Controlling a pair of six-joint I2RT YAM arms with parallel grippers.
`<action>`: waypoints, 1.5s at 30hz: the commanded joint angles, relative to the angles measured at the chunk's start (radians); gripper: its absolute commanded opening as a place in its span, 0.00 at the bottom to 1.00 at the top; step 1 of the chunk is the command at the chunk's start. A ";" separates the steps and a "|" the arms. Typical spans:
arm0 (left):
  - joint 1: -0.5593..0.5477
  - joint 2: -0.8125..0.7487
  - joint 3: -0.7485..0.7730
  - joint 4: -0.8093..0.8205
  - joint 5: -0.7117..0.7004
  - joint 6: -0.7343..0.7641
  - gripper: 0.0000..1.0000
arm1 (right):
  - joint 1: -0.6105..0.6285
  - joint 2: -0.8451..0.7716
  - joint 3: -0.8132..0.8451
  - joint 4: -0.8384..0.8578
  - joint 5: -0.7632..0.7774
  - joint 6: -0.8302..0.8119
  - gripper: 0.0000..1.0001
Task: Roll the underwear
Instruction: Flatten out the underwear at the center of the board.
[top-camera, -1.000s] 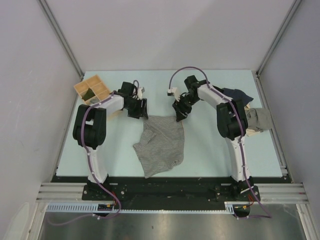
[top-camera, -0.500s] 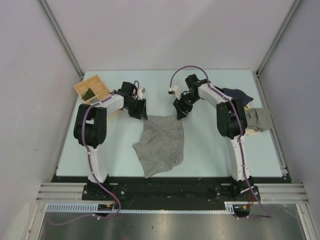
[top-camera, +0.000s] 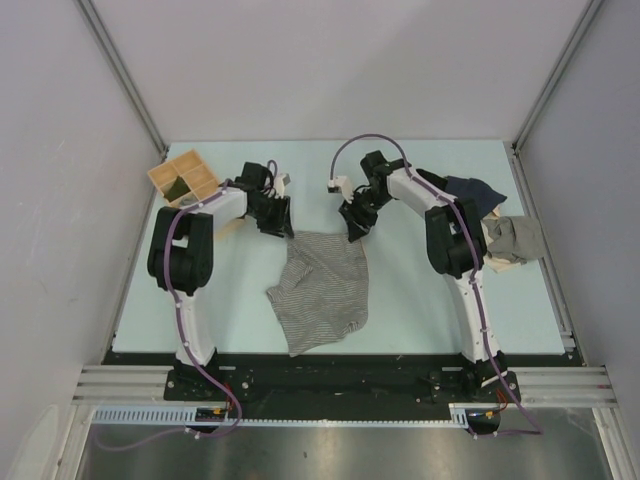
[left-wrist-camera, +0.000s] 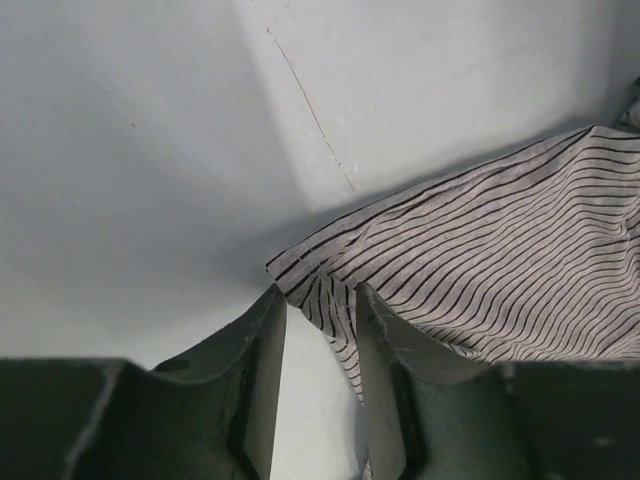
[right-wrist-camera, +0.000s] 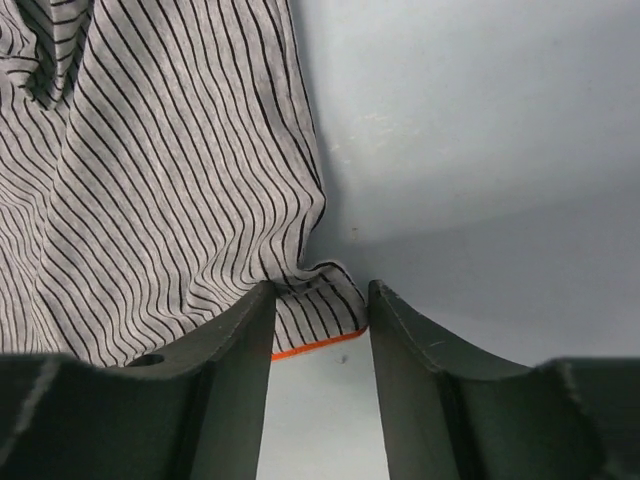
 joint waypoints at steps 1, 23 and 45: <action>0.008 0.008 0.047 -0.037 0.077 0.024 0.30 | 0.005 0.034 0.033 -0.053 0.002 -0.022 0.37; 0.039 -0.326 0.428 0.066 0.246 -0.079 0.00 | -0.098 -0.450 0.351 -0.027 0.042 0.031 0.00; -0.303 -1.047 -0.620 -0.006 0.259 -0.188 0.77 | -0.076 -1.097 -0.972 -0.168 -0.021 -0.414 0.56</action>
